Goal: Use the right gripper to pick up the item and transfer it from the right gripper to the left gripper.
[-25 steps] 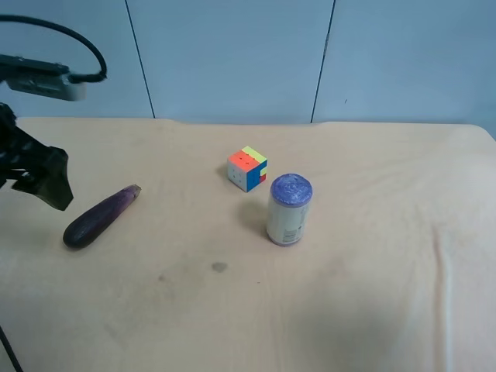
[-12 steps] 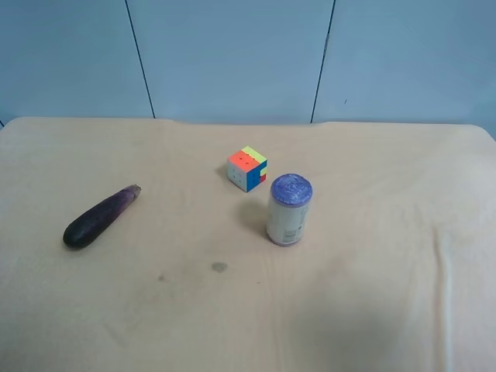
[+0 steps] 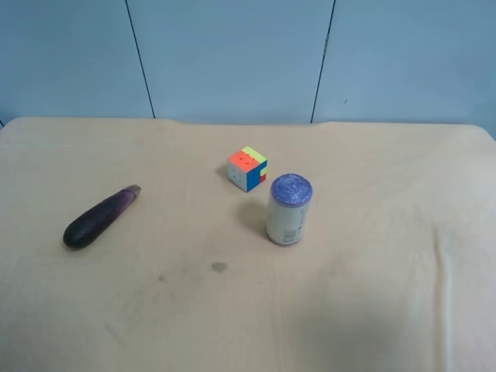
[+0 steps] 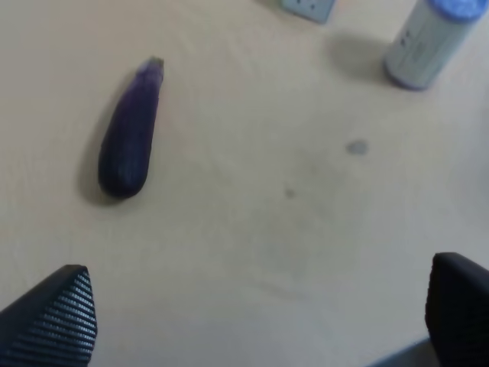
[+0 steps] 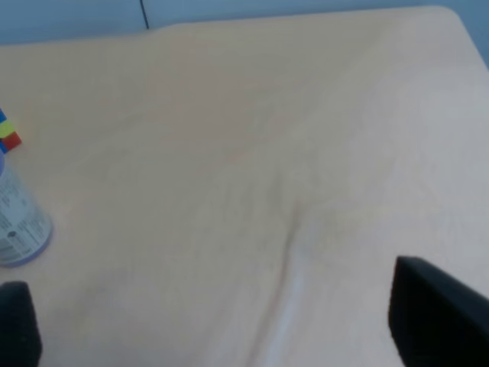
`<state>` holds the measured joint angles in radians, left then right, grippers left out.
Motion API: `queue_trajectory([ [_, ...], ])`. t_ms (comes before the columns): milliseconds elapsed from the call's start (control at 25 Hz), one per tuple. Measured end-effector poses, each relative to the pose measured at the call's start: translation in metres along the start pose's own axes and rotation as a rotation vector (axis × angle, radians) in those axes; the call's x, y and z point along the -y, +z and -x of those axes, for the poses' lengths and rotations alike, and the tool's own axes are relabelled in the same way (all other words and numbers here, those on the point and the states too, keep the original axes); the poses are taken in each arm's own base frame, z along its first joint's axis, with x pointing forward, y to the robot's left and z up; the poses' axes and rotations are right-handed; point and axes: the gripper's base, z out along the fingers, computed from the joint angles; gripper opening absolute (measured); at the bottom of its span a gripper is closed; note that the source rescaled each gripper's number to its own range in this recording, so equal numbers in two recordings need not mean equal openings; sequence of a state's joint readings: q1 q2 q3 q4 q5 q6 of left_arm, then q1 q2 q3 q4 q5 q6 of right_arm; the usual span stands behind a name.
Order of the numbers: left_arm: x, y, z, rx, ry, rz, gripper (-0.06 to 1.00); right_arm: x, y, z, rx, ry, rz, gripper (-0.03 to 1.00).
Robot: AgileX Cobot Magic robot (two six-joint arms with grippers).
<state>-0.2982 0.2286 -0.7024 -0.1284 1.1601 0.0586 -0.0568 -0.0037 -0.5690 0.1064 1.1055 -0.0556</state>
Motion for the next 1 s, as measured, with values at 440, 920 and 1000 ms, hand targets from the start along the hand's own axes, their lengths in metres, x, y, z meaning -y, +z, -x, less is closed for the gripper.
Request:
queue_trajectory([
  [440, -0.007, 0.026, -0.037, 0.04, 0.033, 0.046, 0.7, 0.0, 0.0, 0.0, 0.0, 0.0, 0.0, 0.83],
  [920, -0.004, 0.015, -0.046, 0.148, -0.063, 0.244, 0.7, 0.0, 0.0, 0.0, 0.0, 0.0, 0.0, 0.83],
  [1000, -0.004, 0.015, -0.046, 0.149, -0.085, 0.282, 0.7, 0.0, 0.0, 0.0, 0.0, 0.0, 0.0, 0.83],
])
